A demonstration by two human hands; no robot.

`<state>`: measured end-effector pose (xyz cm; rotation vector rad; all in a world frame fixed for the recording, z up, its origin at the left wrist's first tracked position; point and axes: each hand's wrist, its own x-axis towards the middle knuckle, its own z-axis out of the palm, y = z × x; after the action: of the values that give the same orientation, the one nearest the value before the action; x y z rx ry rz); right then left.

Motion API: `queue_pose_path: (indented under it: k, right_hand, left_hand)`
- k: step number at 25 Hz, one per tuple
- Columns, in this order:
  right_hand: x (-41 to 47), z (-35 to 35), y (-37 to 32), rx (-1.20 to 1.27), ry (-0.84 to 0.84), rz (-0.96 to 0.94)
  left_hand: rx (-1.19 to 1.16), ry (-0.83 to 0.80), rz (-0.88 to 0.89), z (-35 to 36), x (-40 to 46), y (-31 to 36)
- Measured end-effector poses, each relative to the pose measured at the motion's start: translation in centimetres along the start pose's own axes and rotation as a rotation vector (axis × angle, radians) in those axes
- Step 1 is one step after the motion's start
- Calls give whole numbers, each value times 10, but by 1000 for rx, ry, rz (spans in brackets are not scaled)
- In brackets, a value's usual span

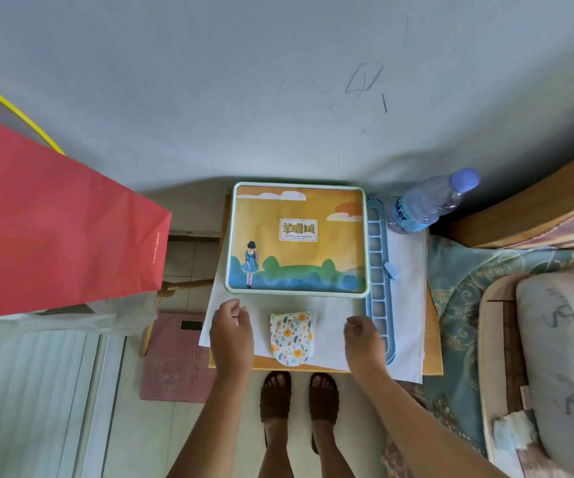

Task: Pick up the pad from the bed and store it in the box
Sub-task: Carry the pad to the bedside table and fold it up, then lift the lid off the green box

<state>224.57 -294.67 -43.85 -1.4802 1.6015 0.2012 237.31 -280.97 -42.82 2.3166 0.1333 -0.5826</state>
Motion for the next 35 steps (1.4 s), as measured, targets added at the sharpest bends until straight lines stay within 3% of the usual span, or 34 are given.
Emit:
queue_pose_path:
  k: [3, 6, 11, 15, 23, 26, 30, 35]
  right_hand:
    - [5, -19, -14, 68, 140, -91]
    - [13, -23, -39, 70, 272, -229]
    - [46, -21, -80, -127, 283, -355]
    - [70, -20, -97, -184, 345, -344]
    - [69, -14, -110, -453, 390, -333]
    - [61, -20, -118, -333, 409, -291]
    - [31, -37, -130, 8, 434, -279]
    - [-28, -57, -155, 355, 179, -365]
  left_hand:
    - [-10, 114, 86, -12, 24, 23]
    - [169, 135, 160, -9, 44, 44]
    - [402, 107, 187, 1, 76, 56]
    - [388, 102, 251, 7, 98, 66]
    - [524, 123, 198, 14, 108, 78]
    - [514, 148, 212, 15, 108, 77]
    - [397, 175, 183, 14, 108, 77]
    - [130, 126, 69, 7, 112, 74]
